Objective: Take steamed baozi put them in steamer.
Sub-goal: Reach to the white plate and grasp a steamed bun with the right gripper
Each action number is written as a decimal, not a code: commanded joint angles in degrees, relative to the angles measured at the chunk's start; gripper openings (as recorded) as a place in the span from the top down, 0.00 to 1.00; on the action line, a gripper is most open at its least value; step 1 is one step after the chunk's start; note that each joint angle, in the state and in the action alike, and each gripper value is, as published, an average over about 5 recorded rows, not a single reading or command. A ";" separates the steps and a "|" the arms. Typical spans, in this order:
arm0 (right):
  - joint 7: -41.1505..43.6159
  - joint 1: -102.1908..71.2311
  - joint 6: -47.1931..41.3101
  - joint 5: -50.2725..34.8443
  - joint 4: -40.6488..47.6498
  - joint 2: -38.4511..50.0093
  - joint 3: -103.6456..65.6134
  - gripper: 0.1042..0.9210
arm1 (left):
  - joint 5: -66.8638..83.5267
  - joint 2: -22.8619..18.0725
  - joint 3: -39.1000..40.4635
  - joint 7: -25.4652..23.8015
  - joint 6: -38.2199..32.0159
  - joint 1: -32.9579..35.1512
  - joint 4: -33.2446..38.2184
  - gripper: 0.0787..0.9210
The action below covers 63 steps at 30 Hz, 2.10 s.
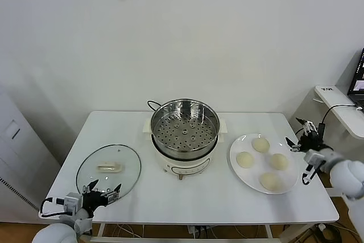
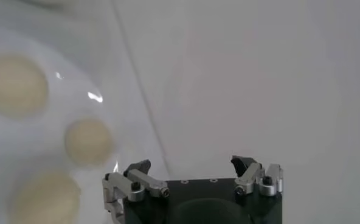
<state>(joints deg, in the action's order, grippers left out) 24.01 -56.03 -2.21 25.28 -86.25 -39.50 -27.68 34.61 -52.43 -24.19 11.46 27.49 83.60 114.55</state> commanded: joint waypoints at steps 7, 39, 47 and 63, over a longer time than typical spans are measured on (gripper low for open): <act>31.85 46.72 5.20 -6.48 26.50 3.18 42.79 0.12 | -0.33 0.19 0.06 0.25 2.94 -0.36 1.60 0.12; 35.03 51.61 15.71 7.50 52.30 -15.92 45.55 0.12 | -0.57 0.60 0.24 0.25 3.76 0.23 3.26 0.12; 33.21 50.41 15.70 7.21 53.67 -17.43 42.57 0.12 | -0.58 0.88 0.11 0.23 3.71 0.85 3.93 0.12; 35.58 50.71 13.77 4.32 53.32 -18.27 43.03 0.39 | -0.62 1.14 -0.24 0.33 3.77 2.10 5.56 0.12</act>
<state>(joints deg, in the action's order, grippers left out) 58.43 -5.53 12.26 30.40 -32.92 -57.45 15.26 34.02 -51.32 -24.35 11.75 31.19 85.40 119.66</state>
